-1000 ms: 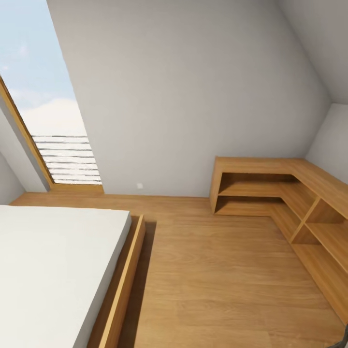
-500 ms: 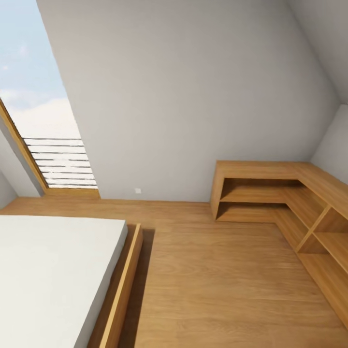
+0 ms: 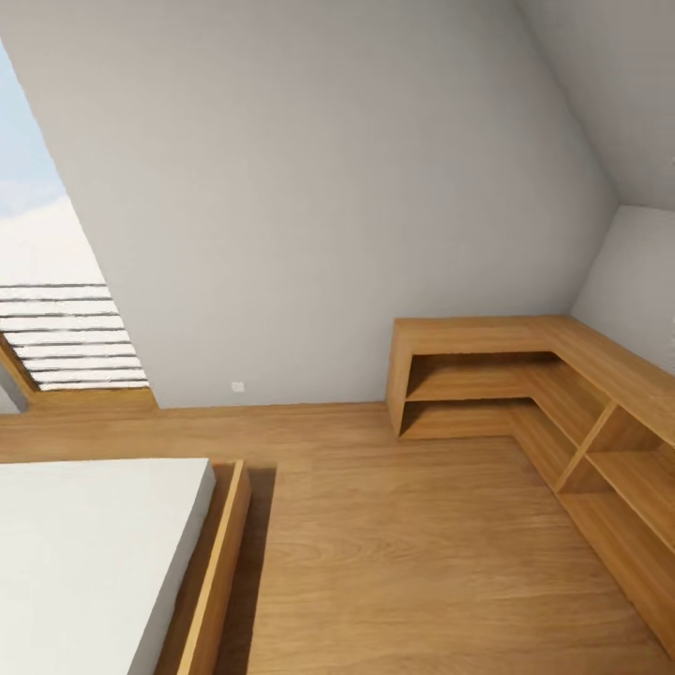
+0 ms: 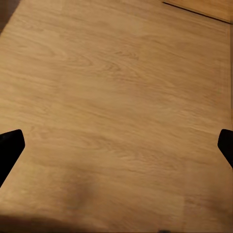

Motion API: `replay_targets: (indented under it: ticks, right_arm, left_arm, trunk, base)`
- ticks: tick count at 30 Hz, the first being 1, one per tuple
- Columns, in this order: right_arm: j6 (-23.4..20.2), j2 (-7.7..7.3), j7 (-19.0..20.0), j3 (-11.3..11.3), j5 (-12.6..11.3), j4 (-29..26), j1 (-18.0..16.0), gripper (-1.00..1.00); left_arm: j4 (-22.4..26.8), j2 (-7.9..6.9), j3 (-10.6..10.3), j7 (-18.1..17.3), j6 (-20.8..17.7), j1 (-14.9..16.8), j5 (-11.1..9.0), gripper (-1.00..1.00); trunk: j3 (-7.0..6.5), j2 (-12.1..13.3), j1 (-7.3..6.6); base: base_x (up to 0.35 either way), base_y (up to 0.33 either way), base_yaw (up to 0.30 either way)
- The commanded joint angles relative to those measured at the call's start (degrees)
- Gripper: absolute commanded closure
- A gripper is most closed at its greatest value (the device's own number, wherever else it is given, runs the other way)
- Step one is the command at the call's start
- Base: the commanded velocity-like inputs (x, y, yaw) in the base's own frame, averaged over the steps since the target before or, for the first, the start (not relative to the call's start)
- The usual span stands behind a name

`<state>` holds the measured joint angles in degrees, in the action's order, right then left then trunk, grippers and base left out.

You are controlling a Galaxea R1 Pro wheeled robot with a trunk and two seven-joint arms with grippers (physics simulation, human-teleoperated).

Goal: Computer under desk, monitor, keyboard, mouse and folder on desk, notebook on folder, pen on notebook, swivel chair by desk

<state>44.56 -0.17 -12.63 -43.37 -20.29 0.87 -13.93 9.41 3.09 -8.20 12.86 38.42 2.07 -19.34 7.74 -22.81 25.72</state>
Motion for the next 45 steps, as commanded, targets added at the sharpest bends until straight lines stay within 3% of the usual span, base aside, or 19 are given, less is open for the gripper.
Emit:
replay_targets:
  ticks: [1, 30, 45]
  right_arm:
    - [0.1, 0.02, -0.3, -0.5, -0.1, 0.1, -0.1, -1.0]
    - [0.1, 0.01, -0.1, -0.5, -0.2, 0.2, 0.0, -1.0]
    - [0.1, -0.01, 0.0, -0.5, -0.1, 0.1, -0.1, -1.0]
  left_arm:
    - [0.0, -0.01, -0.5, 0.3, 0.2, 0.0, -0.3, -1.0]
    - [0.0, -0.01, -0.5, 0.3, 0.2, 0.0, -0.3, -1.0]
    - [0.0, -0.01, -0.5, 0.4, 0.2, 0.0, -0.4, -1.0]
  trunk:
    - [0.09, -0.1, 0.06]
    - [0.04, -0.1, 0.06]
    - [-0.2, -0.1, 0.06]
  base:
    - [0.321, 0.0, -0.12]
    - [0.32, 0.0, -0.011]
    - [0.322, 0.0, -0.206]
